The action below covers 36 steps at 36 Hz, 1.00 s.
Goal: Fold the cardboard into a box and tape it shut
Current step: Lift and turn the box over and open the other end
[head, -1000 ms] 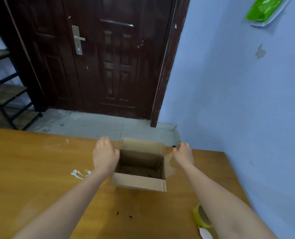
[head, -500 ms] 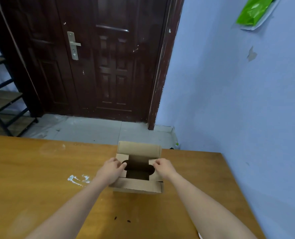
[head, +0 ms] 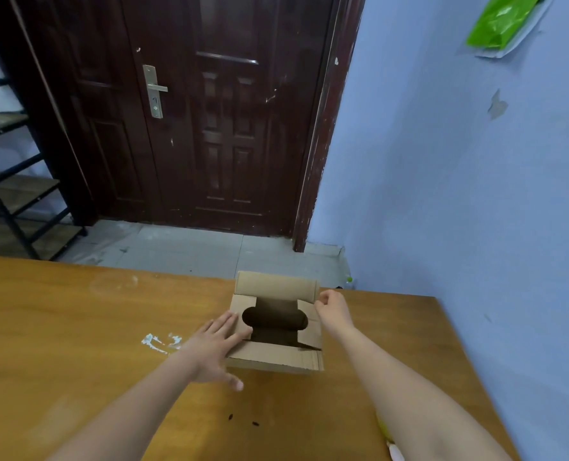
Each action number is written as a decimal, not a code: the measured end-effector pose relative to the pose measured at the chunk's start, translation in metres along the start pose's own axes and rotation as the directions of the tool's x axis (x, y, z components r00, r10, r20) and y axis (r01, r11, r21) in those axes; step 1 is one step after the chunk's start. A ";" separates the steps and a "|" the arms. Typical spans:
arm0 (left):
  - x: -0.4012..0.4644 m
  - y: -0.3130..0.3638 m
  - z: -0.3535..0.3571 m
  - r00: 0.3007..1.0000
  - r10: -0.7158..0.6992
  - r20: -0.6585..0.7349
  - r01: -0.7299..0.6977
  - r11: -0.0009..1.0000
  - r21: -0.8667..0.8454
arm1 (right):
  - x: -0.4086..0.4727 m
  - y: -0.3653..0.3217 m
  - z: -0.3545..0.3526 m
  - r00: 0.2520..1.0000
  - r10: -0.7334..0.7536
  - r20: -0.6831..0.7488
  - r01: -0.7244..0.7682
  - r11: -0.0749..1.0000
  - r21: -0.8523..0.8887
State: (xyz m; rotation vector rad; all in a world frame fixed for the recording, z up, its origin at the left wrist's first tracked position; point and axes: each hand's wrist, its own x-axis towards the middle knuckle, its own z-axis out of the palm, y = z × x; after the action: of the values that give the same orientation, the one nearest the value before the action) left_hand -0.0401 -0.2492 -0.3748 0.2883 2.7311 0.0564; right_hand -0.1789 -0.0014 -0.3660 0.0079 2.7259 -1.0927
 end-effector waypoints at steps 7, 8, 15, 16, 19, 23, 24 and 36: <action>0.003 0.008 0.002 0.992 -0.095 -0.078 0.086 0.991 -0.106 | 0.017 -0.018 -0.005 0.989 -0.023 0.143 0.021 1.000 0.015; 0.004 0.008 0.002 0.990 -0.104 -0.090 0.092 0.987 -0.128 | 0.018 -0.020 -0.005 0.983 -0.035 0.182 0.032 0.999 0.017; 0.011 0.005 -0.006 0.975 -0.184 -0.128 0.121 0.912 -0.391 | 0.026 -0.026 -0.004 0.989 -0.043 0.144 0.054 0.996 -0.077; 0.012 0.005 -0.008 0.969 -0.208 -0.136 0.128 0.886 -0.446 | 0.025 -0.025 -0.005 0.990 -0.049 0.135 0.059 0.996 -0.071; 0.016 0.008 -0.012 0.938 -0.293 -0.183 0.129 0.787 -0.603 | 0.019 -0.020 -0.006 0.986 -0.102 0.131 0.113 0.991 -0.076; 0.025 0.013 -0.015 0.880 -0.412 -0.236 0.135 0.694 -0.707 | 0.007 -0.008 -0.003 0.979 -0.140 0.149 0.153 0.985 -0.083; 0.028 0.014 -0.016 0.864 -0.441 -0.243 0.133 0.666 -0.734 | 0.004 -0.004 -0.001 0.977 -0.141 0.158 0.157 0.983 -0.092; 0.052 0.021 -0.004 0.905 -0.379 -0.193 0.299 0.889 -0.346 | -0.019 0.019 0.014 0.947 -0.216 0.237 0.273 0.932 -0.240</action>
State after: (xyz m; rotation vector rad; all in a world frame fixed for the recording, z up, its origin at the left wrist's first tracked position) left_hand -0.0850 -0.2182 -0.3894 -0.3157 2.9239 0.4494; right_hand -0.1565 0.0043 -0.3853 -0.4746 2.7071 -0.7162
